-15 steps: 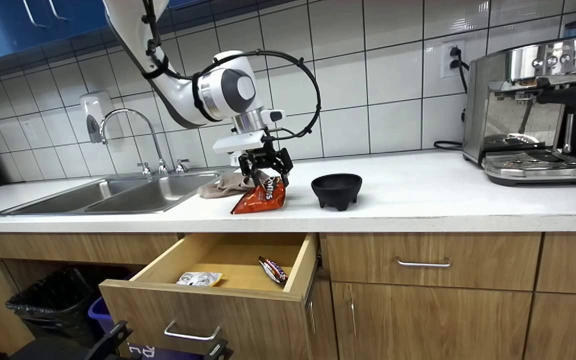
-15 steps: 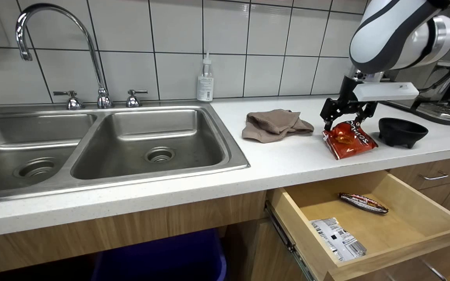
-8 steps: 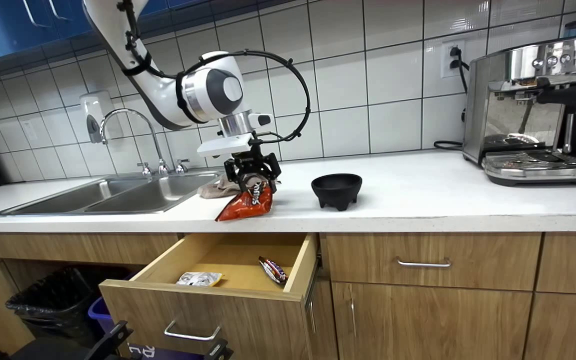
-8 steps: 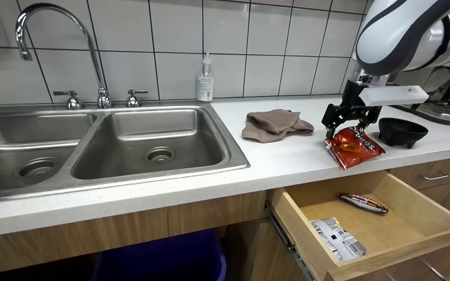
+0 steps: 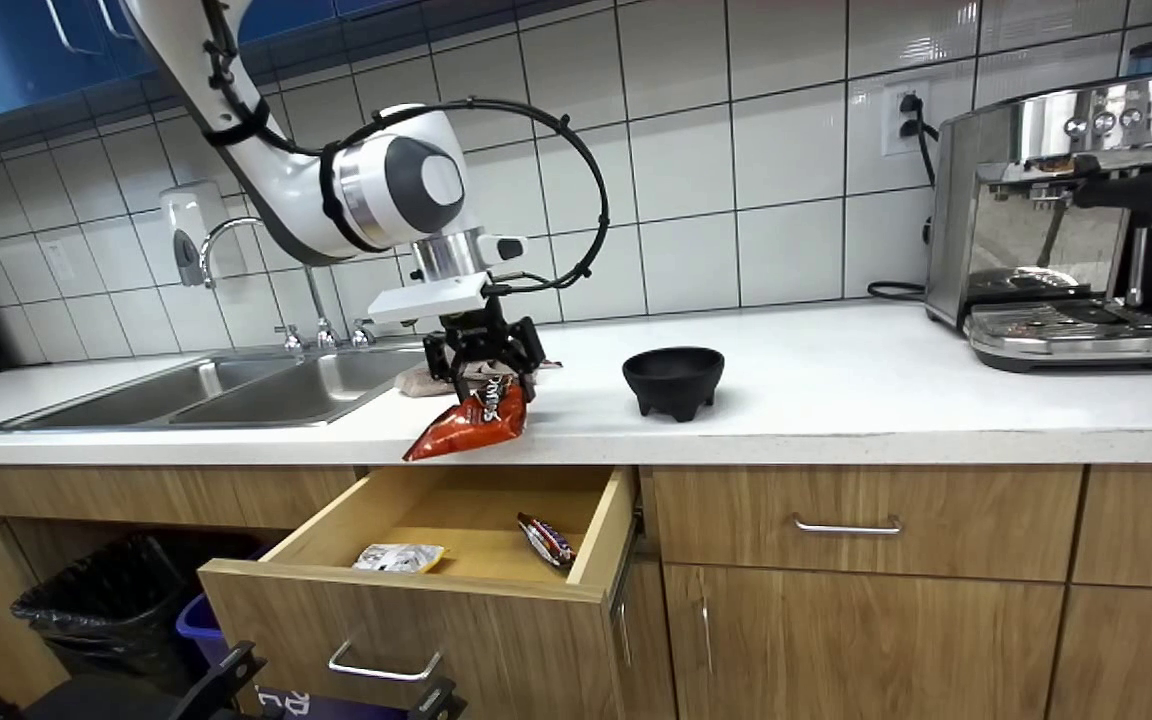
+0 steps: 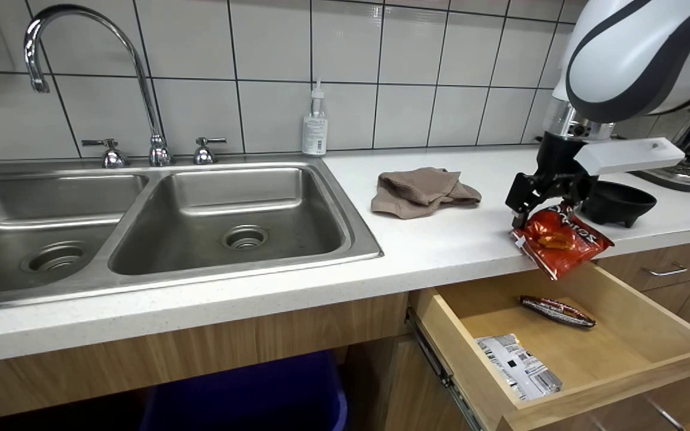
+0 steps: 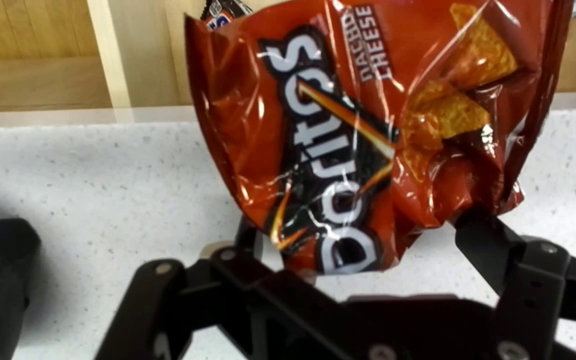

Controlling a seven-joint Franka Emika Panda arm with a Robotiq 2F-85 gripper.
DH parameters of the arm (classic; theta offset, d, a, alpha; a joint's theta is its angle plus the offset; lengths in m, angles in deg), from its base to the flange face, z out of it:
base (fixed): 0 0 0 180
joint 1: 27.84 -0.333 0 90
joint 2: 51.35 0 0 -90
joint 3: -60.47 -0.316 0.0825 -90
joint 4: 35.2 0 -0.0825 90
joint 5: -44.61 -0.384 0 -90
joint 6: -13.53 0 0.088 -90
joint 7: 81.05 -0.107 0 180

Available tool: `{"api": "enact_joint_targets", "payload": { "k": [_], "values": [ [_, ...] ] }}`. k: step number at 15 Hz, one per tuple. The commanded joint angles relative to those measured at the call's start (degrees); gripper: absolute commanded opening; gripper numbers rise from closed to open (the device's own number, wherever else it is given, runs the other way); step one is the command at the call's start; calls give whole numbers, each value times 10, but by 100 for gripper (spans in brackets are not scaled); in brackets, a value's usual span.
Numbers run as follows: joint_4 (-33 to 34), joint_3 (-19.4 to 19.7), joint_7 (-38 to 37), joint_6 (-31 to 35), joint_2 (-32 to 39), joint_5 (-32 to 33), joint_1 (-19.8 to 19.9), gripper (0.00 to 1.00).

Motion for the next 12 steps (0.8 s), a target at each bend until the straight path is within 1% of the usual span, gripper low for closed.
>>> {"api": "enact_joint_targets", "payload": {
  "k": [1,6,12],
  "values": [
    [-35,-4,15,-17,-33,24,5,100],
    [-40,-1,11,-20,-46,38,7,100],
    [-47,-11,23,-30,-75,24,8,100]
  ]
}}
